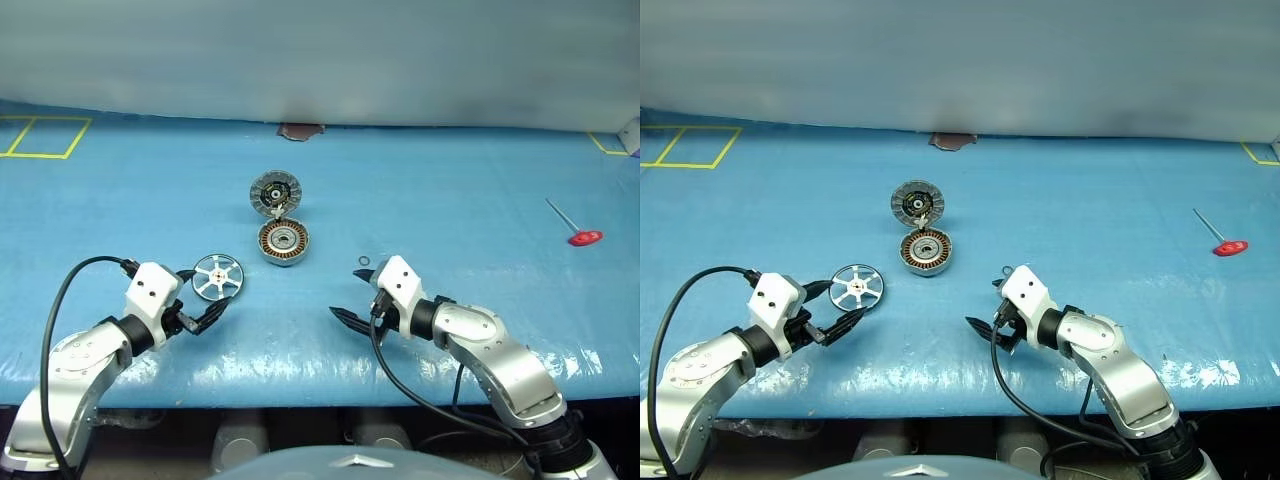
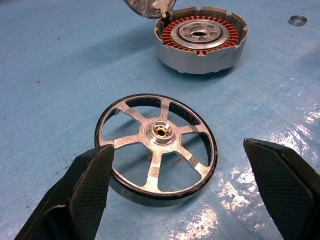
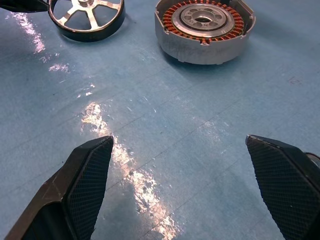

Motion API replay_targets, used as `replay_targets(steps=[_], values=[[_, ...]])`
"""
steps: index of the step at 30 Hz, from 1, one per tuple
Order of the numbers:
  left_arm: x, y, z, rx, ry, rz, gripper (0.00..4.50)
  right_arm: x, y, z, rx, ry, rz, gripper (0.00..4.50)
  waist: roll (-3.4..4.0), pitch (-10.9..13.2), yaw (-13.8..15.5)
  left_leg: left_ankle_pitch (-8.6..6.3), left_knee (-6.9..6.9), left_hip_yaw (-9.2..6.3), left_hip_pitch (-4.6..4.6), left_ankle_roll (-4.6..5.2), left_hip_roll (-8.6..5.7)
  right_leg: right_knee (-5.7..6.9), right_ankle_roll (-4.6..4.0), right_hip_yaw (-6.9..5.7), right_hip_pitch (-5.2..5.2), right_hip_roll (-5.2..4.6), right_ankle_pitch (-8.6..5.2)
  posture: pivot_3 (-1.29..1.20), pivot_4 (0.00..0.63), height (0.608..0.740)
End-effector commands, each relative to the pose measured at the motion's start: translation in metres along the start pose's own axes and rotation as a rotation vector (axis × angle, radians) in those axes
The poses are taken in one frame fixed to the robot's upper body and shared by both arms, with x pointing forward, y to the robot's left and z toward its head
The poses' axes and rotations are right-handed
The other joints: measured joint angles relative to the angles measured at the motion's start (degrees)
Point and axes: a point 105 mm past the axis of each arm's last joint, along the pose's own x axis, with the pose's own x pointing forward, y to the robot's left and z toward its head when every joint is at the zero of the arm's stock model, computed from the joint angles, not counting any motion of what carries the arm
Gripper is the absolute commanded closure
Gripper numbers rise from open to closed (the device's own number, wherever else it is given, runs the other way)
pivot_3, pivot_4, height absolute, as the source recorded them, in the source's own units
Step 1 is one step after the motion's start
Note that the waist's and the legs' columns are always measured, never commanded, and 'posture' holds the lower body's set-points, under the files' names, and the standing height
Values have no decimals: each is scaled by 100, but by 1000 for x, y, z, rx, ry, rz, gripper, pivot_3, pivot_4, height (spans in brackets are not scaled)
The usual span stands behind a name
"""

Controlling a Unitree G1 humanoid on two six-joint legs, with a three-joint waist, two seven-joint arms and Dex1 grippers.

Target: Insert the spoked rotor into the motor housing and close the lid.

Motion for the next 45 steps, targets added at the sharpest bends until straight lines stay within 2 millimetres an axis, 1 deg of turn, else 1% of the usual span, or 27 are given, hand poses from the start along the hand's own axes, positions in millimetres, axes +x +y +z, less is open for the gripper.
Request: replay_targets(steps=[1, 3, 5, 6, 8, 10, 11, 13, 16, 18, 21, 24, 27, 33, 36, 40, 45], values=[[0, 1, 8, 29, -31, 8, 0, 4, 2, 17, -148, 38, 93, 19, 2, 1, -12, 0, 2, 2, 0, 0, 0, 0, 1, 3, -1, 0, 0, 0, 150, 740], [2, 1, 9, 34, -33, 3, 0, 9, 2, 25, -244, 73, 159, 19, 3, 2, -20, 0, 7, -1, 2, 0, 0, 2, -2, 4, -2, 2, 3, 0, 150, 740], [4, 1, 10, 36, -38, -1, 0, 18, 0, 42, -339, 99, 252, 19, 3, 3, -22, 1, 10, -16, 3, 1, -8, 3, -8, 3, -1, 7, 8, 0, 150, 740], [5, 1, 11, 36, -40, -2, 0, 21, -1, 47, -368, 111, 280, 19, 5, 4, -22, 1, 12, -19, 6, 1, -8, 4, -10, 4, -1, 10, 10, 0, 150, 740], [6, 1, 11, 36, -43, -5, 0, 36, -4, 62, -500, 168, 363, 19, 6, 4, -20, 1, 13, -30, 4, 2, -13, 6, -13, 5, -3, 13, 13, 0, 150, 740], [6, -1, 11, 35, -46, -6, 0, 52, -8, 76, -635, 224, 416, 19, 9, 6, -36, 1, 13, -29, 3, 2, -14, 10, -14, 9, -10, 14, 13, 0, 150, 740], [6, -1, 10, 34, -47, -5, 0, 58, -9, 80, -673, 239, 430, 19, 8, 6, -41, 1, 11, -30, 1, 2, -16, 12, -15, 10, -10, 14, 13, 0, 150, 740], [4, -3, 9, 28, -50, 0, 0, 73, -13, 87, -745, 275, 455, 19, 6, 4, -26, 1, 5, -31, -1, 2, -16, 13, -17, 10, -15, 15, 11, 0, 150, 740], [0, -7, 6, 12, -51, 12, 0, 95, -19, 91, -836, 341, 479, 19, 8, 5, -20, -2, -3, -29, -6, 5, -17, 13, -11, 9, -21, 15, 13, 0, 150, 740], [-3, -9, 3, 4, -50, 21, 0, 105, -22, 92, -861, 364, 495, 19, 9, 6, -15, -3, -4, -28, -9, 5, -18, 12, -7, 9, -25, 15, 15, 0, 150, 740], [-7, -11, 0, -7, -50, 40, 0, 114, -22, 95, -889, 374, 521, 19, 12, 8, 3, -3, -5, -28, -11, 4, -18, 10, -11, 7, -25, 14, 12, 0, 150, 740], [-10, -11, -1, -13, -51, 58, 0, 120, -22, 96, -902, 377, 539, 19, 14, 9, -9, -2, -5, -27, -10, 2, -17, 10, -16, 7, -24, 14, 10, 0, 150, 740], [-13, -13, -1, -21, -60, 60, 0, 121, -23, 93, -901, 379, 552, 19, 15, 10, -9, 0, -4, -28, -7, -1, -17, 15, -16, 7, -24, 14, 10, 0, 150, 740], [-13, -15, -1, -25, -68, 64, 0, 125, -33, 86, -896, 391, 514, 19, 15, 10, -12, 4, -3, -28, -1, -8, -17, 28, -18, 8, -24, 14, 9, 0, 150, 740], [-11, -14, 0, -23, -71, 64, 0, 128, -34, 91, -879, 356, 492, 19, 15, 10, -5, 10, 0, -29, 1, -17, -18, 49, -23, 8, -27, 14, 5, 0, 150, 740], [-10, -14, 0, -20, -73, 61, 0, 119, -23, 101, -856, 297, 575, 19, 16, 10, -13, 17, 2, -32, 2, -27, -17, 68, -28, 8, -35, 14, 3, 0, 150, 740], [-10, -13, 0, -15, -71, 55, 0, 113, -19, 110, -851, 266, 608, 19, 16, 11, -52, 18, -2, -32, 2, -27, -17, 71, -24, 8, -38, 15, 5, 0, 150, 740]])
